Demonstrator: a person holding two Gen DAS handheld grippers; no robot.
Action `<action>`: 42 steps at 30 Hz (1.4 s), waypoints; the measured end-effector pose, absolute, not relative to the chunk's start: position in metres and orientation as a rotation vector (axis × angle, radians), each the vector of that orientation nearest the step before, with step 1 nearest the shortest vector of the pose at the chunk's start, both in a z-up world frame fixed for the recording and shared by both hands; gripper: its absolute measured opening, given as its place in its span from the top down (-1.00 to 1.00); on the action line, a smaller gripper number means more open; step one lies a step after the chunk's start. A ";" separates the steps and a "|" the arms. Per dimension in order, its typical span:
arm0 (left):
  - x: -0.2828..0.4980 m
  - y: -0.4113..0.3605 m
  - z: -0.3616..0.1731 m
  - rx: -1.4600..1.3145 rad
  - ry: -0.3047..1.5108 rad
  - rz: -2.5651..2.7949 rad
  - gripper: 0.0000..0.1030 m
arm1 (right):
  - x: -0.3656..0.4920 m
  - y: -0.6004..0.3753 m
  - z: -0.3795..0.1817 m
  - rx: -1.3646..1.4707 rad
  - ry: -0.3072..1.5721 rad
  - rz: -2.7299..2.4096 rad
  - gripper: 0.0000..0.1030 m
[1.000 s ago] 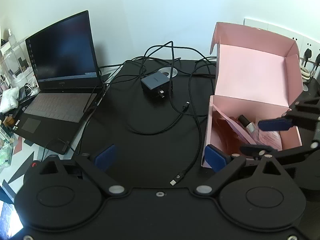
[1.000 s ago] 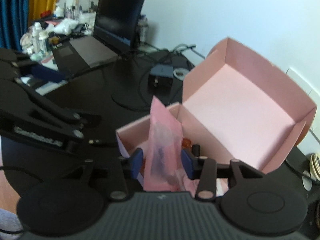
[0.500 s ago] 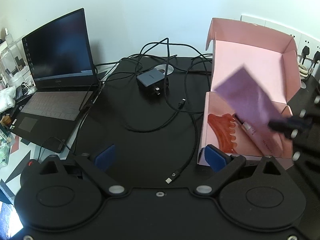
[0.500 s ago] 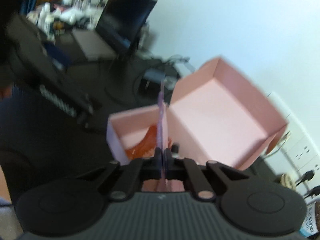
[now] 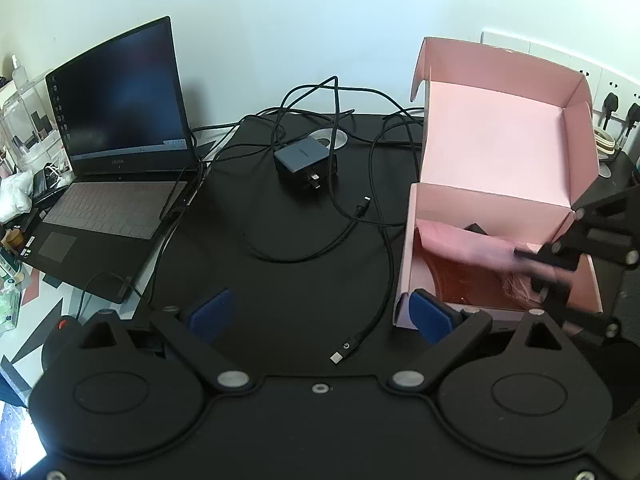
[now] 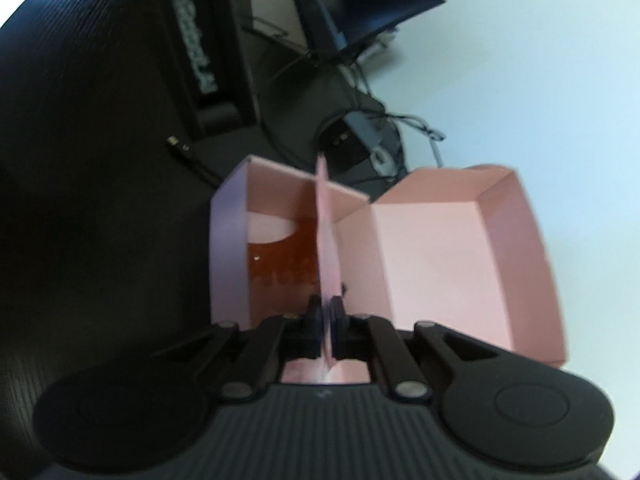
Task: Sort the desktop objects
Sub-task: 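Open the right gripper to drop the pink card packet in the box, then move the right gripper over the white paper packets on the desk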
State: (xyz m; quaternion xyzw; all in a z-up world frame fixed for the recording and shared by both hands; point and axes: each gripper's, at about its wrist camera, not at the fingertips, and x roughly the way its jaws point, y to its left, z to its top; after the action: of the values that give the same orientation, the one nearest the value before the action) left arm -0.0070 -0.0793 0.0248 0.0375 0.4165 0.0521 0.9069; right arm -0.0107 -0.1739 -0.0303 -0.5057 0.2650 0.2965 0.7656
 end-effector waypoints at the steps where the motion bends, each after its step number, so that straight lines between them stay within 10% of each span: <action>1: -0.007 -0.079 0.025 0.074 0.861 0.107 -0.87 | -0.005 -0.172 -0.030 -1.068 0.626 0.653 0.69; 8: -0.003 -0.078 0.029 0.062 0.861 0.104 -0.87 | 0.006 -0.197 0.003 -0.819 0.714 0.656 -0.08; 16: 0.001 -0.090 0.034 0.065 0.852 0.057 -0.87 | -0.011 -0.253 0.032 -0.398 0.676 0.555 -0.15; 25: -0.002 -0.129 0.037 0.098 0.842 -0.067 -0.87 | -0.040 -0.334 0.028 0.068 0.585 0.216 -0.84; 42: -0.009 -0.262 0.034 0.109 0.847 -0.378 -0.87 | -0.094 -0.450 0.006 0.090 0.650 -0.091 -0.91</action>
State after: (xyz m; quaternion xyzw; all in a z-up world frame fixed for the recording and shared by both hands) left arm -0.0090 -0.2623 0.0339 0.0526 0.4083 -0.1822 0.8929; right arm -0.0942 -0.4502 0.0062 0.0443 0.3189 -0.0449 0.9457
